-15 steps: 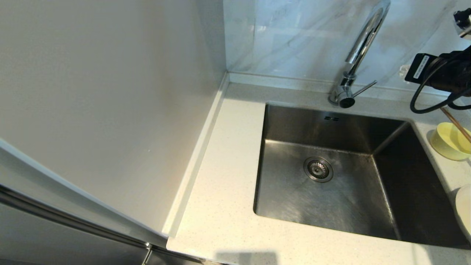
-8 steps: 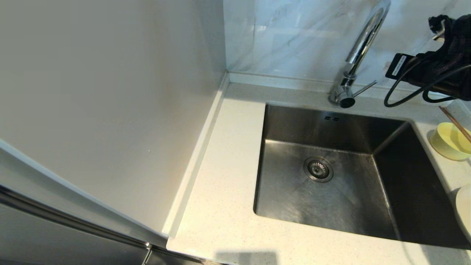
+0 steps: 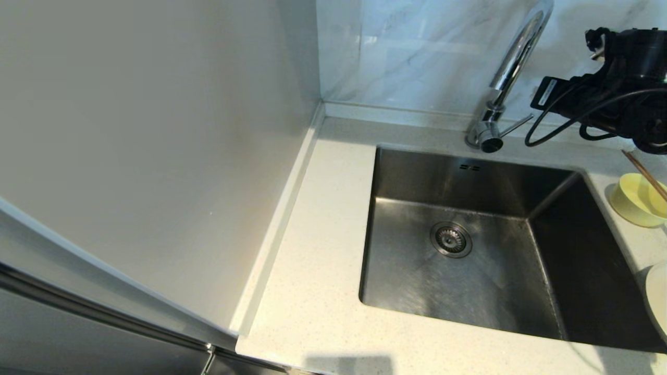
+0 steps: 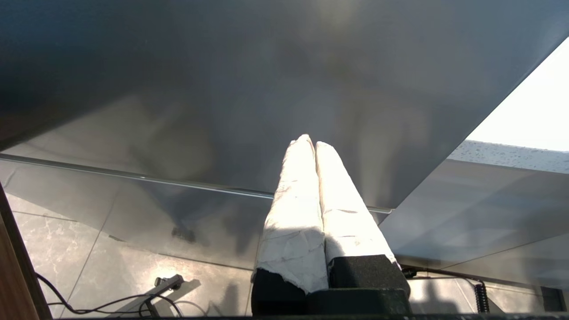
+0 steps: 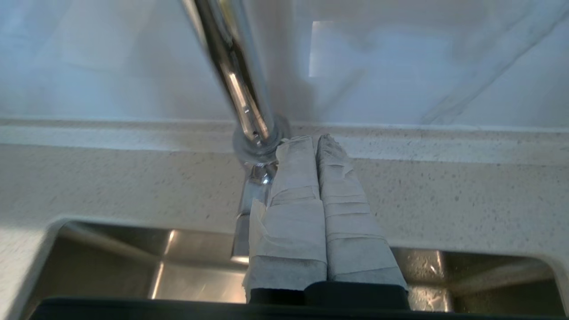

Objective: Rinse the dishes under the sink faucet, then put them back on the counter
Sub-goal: Turn on the faucet

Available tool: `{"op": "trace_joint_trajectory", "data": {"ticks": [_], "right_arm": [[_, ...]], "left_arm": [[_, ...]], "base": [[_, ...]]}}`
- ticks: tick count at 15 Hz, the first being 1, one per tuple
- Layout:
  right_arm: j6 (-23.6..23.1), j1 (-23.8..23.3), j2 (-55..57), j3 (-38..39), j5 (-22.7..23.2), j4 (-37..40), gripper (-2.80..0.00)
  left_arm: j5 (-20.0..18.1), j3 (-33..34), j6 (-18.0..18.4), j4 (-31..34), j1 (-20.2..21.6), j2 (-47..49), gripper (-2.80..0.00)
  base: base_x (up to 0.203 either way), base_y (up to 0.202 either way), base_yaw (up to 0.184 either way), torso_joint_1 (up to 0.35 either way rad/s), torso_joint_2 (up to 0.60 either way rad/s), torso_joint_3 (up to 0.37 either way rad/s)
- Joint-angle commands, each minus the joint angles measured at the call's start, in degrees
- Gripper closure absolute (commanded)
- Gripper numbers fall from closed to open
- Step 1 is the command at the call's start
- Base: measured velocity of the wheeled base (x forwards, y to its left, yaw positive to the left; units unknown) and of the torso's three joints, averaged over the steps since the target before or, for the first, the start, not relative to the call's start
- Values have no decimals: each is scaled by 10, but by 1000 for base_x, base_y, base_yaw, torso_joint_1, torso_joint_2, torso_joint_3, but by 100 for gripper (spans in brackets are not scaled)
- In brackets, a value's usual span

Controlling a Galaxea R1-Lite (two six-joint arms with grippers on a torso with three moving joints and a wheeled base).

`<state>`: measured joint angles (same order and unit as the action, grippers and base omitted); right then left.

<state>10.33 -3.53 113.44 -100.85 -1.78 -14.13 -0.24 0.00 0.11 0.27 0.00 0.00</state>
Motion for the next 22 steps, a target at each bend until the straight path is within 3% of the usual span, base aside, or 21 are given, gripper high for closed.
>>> {"op": "trace_joint_trajectory", "data": {"ticks": [1, 9, 14, 22], "right_arm": [[0, -4, 15, -12, 0, 0, 0], [-26, -5, 33, 0, 2, 1, 0], [-61, -13, 2, 80, 9, 1, 0], [-62, -24, -61, 95, 16, 2, 0]], "left_arm": [[1, 0, 0, 0, 0, 0, 0], [0, 0, 0, 0, 0, 0, 0], [1, 0, 0, 0, 0, 0, 0], [0, 0, 0, 0, 0, 0, 0]], "base": [[0, 0, 0, 0, 0, 0], [0, 0, 0, 0, 0, 0], [0, 0, 0, 0, 0, 0], [0, 0, 0, 0, 0, 0]]}}
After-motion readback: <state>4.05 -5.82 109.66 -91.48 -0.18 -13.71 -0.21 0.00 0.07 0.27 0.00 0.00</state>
